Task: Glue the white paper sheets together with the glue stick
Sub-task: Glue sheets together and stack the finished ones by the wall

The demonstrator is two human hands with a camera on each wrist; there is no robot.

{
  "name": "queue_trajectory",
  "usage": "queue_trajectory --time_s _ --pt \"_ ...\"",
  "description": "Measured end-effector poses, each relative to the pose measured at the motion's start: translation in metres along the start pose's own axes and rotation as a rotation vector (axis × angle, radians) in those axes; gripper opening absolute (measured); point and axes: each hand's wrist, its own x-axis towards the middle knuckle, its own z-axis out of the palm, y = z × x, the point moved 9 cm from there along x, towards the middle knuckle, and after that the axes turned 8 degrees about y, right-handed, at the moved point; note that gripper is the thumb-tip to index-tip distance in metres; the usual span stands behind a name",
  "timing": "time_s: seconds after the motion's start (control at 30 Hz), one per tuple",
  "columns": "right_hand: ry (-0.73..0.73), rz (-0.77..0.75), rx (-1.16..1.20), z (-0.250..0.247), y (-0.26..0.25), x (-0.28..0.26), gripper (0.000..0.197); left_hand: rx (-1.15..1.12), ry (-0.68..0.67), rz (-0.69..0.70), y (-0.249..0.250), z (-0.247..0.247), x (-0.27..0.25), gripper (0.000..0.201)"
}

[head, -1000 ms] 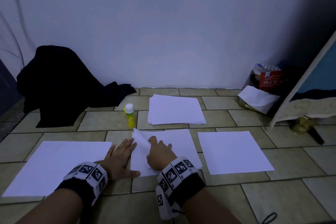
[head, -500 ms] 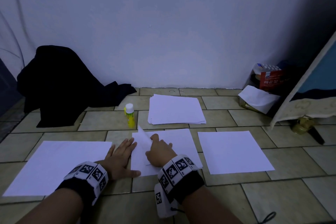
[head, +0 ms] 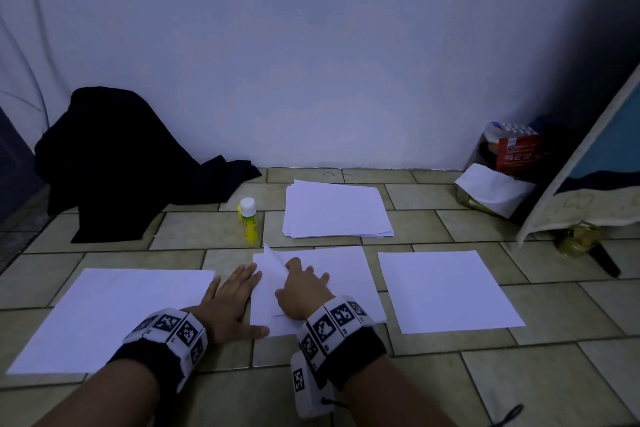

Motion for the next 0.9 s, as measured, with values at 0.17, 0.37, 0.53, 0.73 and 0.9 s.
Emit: queue_trajectory --time_s 0.17,0.37,0.53,0.73,0.9 --pt "-0.02 -0.003 0.036 0.0 0.001 -0.001 0.044 0.009 -0.002 -0.003 -0.001 0.001 0.001 0.102" --pt "0.005 -0.007 0.064 -0.005 0.0 -0.005 0.057 0.018 -0.009 0.0 -0.004 0.004 0.002 0.106" --pt "-0.064 -0.052 0.012 -0.003 -0.001 -0.004 0.051 0.054 -0.011 -0.003 -0.005 0.006 0.004 0.11" --pt "-0.128 -0.105 -0.071 0.005 -0.001 -0.003 0.047 -0.008 0.021 0.006 -0.005 0.004 0.002 0.109" --pt "-0.158 -0.098 -0.107 0.011 0.0 0.003 0.049 -0.011 0.017 0.017 -0.003 0.002 0.0 0.109"
